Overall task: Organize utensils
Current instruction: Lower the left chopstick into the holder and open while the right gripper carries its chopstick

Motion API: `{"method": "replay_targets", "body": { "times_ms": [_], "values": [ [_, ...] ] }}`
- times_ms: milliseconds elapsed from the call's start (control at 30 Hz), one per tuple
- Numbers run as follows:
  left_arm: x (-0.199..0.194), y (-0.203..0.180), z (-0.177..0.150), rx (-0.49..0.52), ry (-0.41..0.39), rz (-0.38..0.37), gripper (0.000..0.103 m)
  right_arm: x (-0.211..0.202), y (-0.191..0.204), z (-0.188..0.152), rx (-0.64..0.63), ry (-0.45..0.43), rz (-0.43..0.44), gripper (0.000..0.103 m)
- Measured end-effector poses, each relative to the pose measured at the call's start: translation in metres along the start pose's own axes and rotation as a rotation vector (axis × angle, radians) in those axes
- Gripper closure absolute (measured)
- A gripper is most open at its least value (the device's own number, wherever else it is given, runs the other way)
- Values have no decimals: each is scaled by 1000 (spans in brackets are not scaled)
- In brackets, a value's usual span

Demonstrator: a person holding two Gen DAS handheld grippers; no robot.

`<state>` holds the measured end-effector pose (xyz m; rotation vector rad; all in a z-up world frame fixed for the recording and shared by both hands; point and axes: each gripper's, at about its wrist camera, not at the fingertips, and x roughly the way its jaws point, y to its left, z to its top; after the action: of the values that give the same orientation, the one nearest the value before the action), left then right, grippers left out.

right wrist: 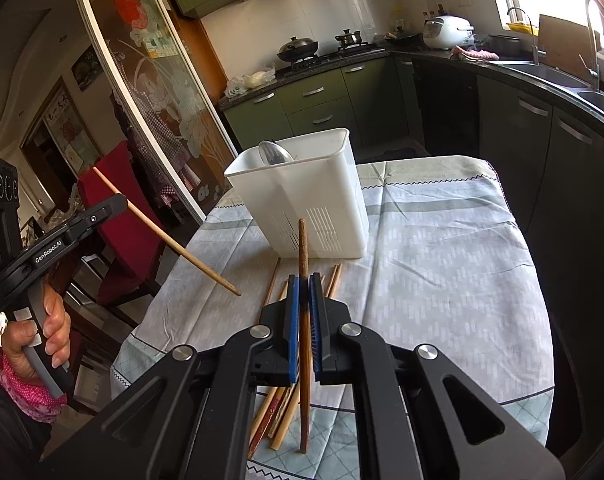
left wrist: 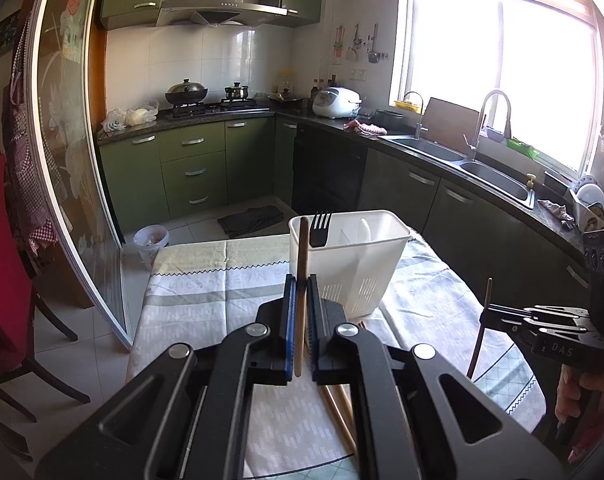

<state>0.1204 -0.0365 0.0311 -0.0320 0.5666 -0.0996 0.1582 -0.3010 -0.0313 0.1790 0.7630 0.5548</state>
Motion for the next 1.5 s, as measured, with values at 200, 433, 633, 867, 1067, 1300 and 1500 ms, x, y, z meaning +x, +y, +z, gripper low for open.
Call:
{"method": "replay_targets", "body": {
  "times_ms": [200,433,633,867,1067,1300,1500],
  "values": [
    [4,-9,32,5,-8,-38,98,-9,-7,3,10,-25,15,97],
    [0,-15,87,-16,-49,-76,98,-13,-13,4,24,-32,33,97],
    [1,-16,134,-27,-116,-46,98,-12,-16,3,29,-28,41,97],
    [39,-14,147,-44,-97,-9,98,-14,-19,1,29,-22,46,97],
    [89,-9,117,-55,68,-31,97,-18,-15,12,20,-25,67,97],
    [115,-2,81,-35,182,-43,86,-32,0,54,-3,-81,108,97],
    [86,20,73,-73,156,-61,67,-53,11,120,-12,-237,99,97]
  ]
}}
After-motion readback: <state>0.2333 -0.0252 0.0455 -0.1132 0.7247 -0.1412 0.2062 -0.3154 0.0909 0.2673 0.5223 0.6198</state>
